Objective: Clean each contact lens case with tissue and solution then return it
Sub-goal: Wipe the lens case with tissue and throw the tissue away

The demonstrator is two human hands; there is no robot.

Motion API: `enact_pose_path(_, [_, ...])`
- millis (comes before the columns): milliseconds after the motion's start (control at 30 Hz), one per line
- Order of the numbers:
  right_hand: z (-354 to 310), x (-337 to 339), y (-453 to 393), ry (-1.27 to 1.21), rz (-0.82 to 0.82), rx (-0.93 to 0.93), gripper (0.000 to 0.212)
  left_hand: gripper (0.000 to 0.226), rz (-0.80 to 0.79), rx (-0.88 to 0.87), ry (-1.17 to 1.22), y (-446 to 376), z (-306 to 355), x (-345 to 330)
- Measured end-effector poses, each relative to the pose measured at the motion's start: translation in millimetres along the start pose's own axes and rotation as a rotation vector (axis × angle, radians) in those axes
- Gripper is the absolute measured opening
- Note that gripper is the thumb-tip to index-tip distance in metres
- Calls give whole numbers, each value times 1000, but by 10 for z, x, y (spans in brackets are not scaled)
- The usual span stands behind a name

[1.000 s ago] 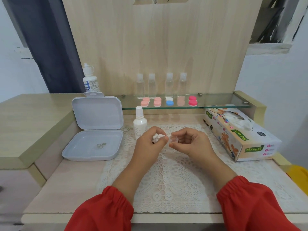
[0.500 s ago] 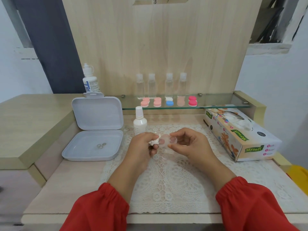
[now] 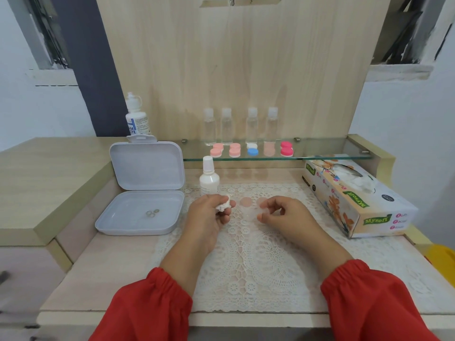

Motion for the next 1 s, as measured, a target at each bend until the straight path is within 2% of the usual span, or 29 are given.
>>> enact_pose_path(133, [-24,9,19,252,41,53,19,4,-7,-9,-30,7,-1,-13])
enact_pose_path(233, [-42,18,50,283,33,74,26,4,-32,-18,-57,9,-10,-17])
enact_pose_path(300, [-37,20,55,223,61,95,23,4,-63,-23,-81,22,-13,-23])
enact_pose_path(433, [-40,57,69,-36,157,120,5,4,-100,-33,-123,47,1,-30])
enact_pose_path(500, [-49,66,87,-101,176,130,7,4,-101,-24,-112,65,12,-37])
enact_pose_path(733, [-86,69,130,-131,221,152,17,18,-99,-31,-150,167,64,-21])
enact_pose_path(1000, [-390,-10,219,-103,179,187,16,15,-105,-68,-193,378,280,136])
Point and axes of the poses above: each hand's wrist, its own y-axis away from the middle knuckle, its own x-axis out of the back of the hand, z = x × y, the point moved 3 cm from there along -y, towards the middle knuckle, and after that the axes turned 12 degrees about -x, right-handed, at the moved point
